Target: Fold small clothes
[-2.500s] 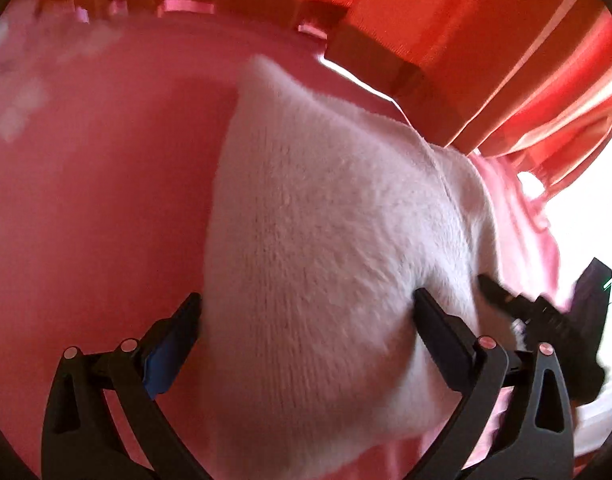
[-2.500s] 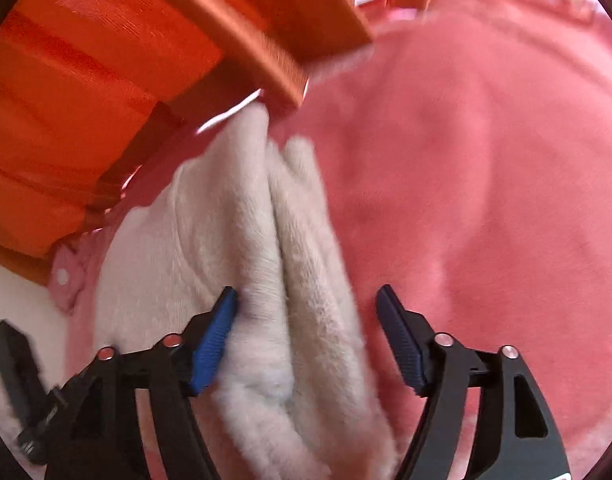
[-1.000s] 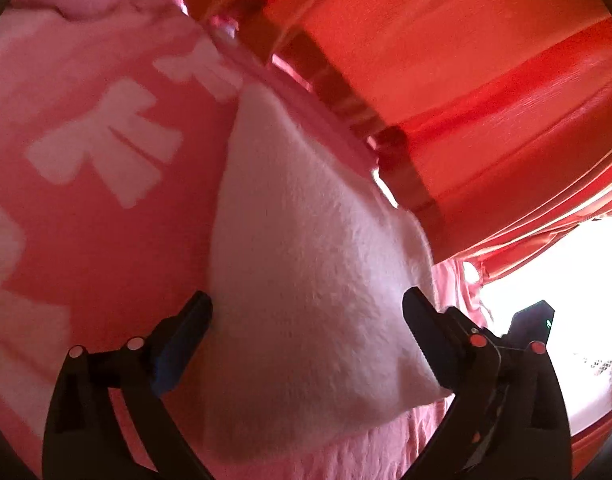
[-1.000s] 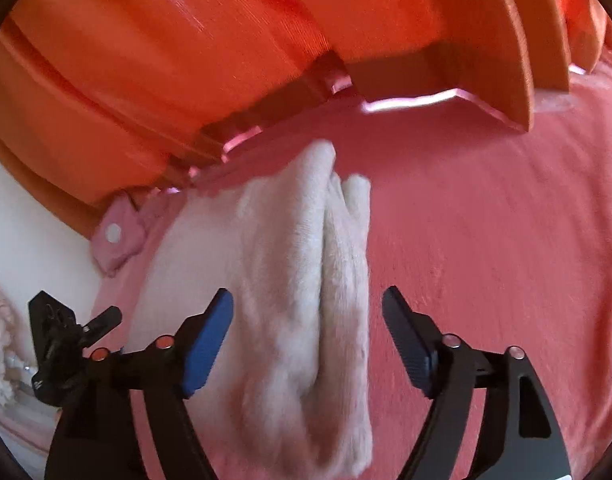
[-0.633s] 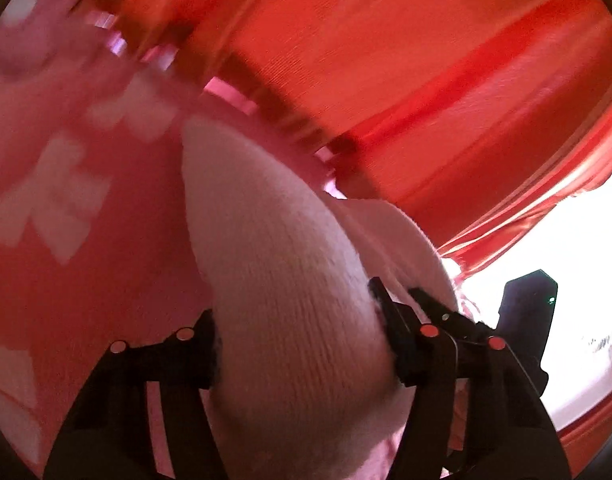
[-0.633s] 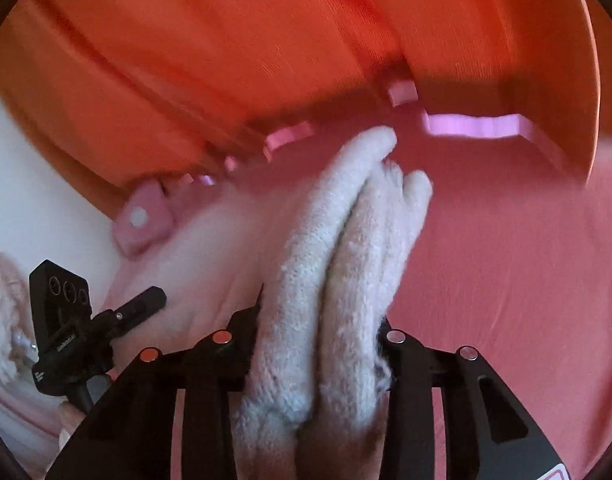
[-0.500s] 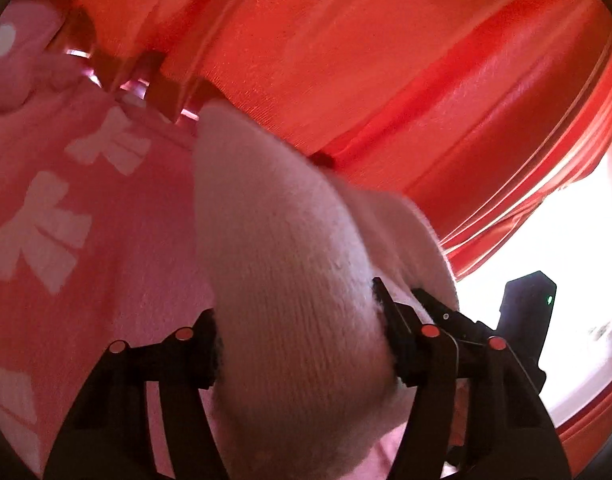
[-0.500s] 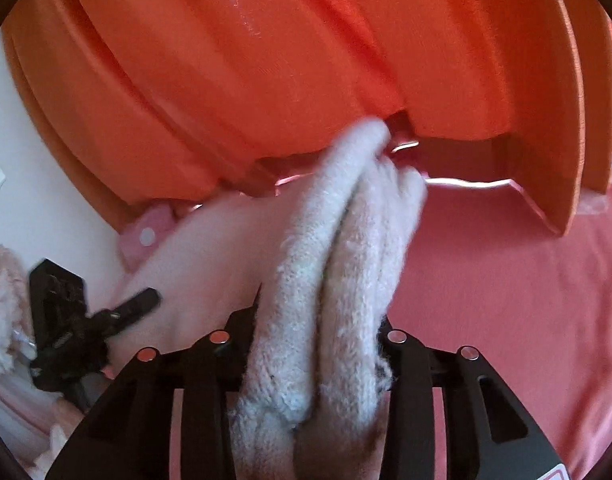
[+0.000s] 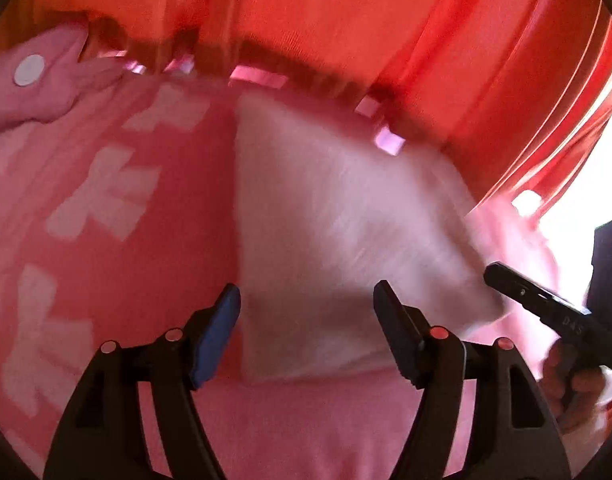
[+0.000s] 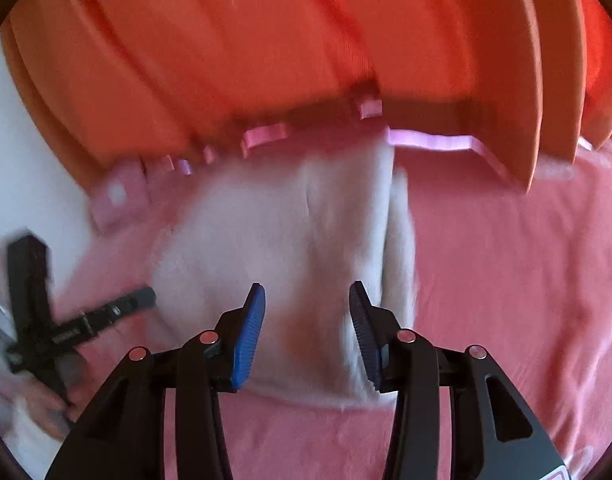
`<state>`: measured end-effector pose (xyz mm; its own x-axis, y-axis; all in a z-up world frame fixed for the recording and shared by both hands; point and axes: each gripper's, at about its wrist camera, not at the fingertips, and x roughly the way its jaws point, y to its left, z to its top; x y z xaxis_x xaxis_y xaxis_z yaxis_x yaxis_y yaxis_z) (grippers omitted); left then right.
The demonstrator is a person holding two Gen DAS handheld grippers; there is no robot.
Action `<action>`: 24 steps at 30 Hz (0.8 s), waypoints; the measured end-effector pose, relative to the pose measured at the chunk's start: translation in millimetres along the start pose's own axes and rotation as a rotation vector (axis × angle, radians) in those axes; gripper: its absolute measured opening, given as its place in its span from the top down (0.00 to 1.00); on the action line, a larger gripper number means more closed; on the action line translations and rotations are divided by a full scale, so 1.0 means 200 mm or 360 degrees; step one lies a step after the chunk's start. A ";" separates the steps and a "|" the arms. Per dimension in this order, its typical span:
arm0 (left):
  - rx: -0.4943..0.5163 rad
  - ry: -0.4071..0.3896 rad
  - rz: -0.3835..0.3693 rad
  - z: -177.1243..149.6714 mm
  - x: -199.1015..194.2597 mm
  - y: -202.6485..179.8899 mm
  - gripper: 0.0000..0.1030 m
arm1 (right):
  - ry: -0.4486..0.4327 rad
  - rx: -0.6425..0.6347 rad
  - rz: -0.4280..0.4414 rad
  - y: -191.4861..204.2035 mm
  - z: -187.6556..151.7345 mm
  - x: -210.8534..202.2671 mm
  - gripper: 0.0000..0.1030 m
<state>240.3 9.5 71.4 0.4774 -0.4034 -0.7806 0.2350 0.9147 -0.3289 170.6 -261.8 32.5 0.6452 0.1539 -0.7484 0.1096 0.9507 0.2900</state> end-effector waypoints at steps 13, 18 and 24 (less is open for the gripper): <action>0.0135 -0.0103 0.0337 -0.40 -0.14 -0.11 0.19 | -0.0435 0.0035 -0.0269 0.04 -0.44 -0.32 0.40; 0.0137 -0.0188 0.0466 -0.56 -0.17 -0.18 0.09 | -0.0404 0.0053 -0.0384 0.07 -0.58 -0.28 0.36; 0.0035 -0.0265 0.0480 -0.64 -0.17 -0.18 0.06 | -0.0341 -0.0004 -0.0399 0.16 -0.64 -0.19 0.27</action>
<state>107.1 -5.6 41.8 0.6593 -0.1152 -0.7430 0.0797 0.9933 -0.0833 52.3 -202.8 -6.2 0.7427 -0.1449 -0.6538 0.2833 0.9526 0.1107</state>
